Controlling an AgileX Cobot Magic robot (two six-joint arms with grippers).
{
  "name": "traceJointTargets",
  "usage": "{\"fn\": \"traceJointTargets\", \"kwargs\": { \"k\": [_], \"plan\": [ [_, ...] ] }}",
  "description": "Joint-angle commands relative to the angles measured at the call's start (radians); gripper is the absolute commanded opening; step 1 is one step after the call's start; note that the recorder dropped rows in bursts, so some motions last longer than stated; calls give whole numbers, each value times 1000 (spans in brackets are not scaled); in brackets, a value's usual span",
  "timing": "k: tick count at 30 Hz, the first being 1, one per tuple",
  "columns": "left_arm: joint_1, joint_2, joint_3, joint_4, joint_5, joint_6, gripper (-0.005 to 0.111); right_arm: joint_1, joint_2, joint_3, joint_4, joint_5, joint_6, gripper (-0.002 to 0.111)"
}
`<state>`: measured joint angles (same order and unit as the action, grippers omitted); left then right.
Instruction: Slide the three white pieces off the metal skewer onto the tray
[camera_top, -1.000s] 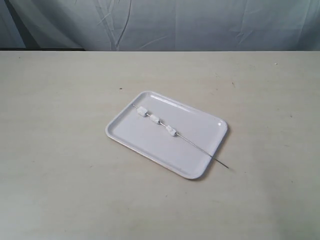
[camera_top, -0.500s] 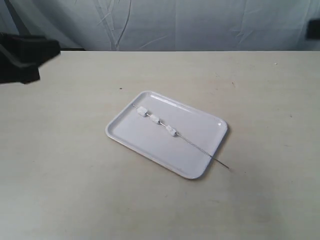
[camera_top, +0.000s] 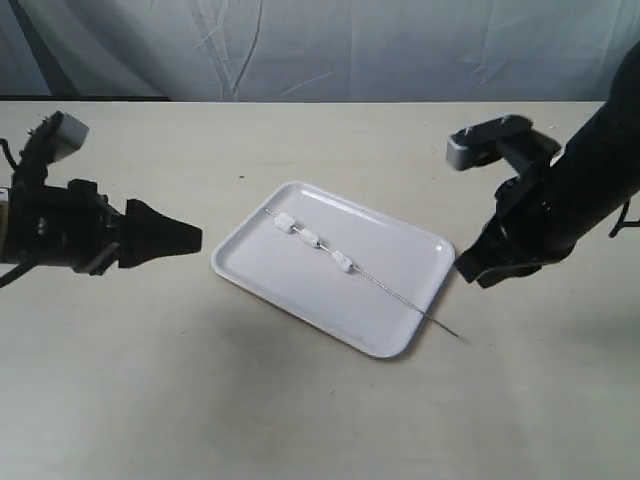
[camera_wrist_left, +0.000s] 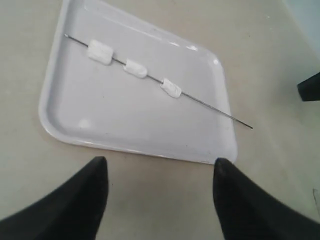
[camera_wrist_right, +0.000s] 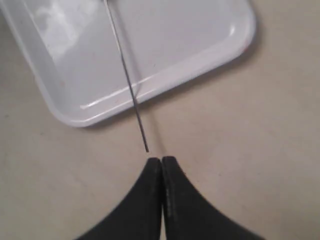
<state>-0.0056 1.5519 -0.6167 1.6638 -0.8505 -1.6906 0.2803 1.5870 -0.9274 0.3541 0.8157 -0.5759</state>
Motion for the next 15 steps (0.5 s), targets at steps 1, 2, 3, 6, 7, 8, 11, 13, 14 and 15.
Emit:
{"fn": "traceJointTargets", "kwargs": {
  "k": [1,2,3,6,7,8,11,13,14,15],
  "plan": [
    [-79,89,-3,-50,-23,-6,59,1,98,-6,40,12,-97,13],
    [-96,102,-3,-66,-24,-6,59,1,108,-6,40,15,-97,19],
    [-116,115,-3,-84,-22,1,59,1,116,-6,42,15,-97,29],
    [-164,142,-3,-161,2,69,59,1,115,-6,63,15,-109,44],
    [-171,146,-3,-182,4,91,59,1,115,-6,72,17,-109,44],
    [-178,151,-3,-200,4,104,59,1,115,-6,78,19,-115,43],
    [-189,172,-3,-242,2,104,59,26,115,-6,77,19,-170,36],
    [-196,185,-12,-233,4,97,59,57,115,-6,69,-8,-199,33],
    [-196,191,-14,-231,-4,93,59,72,115,-6,56,-25,-199,34],
    [-196,193,-14,-237,-16,81,59,85,115,-6,43,-33,-199,35]
  ]
}}
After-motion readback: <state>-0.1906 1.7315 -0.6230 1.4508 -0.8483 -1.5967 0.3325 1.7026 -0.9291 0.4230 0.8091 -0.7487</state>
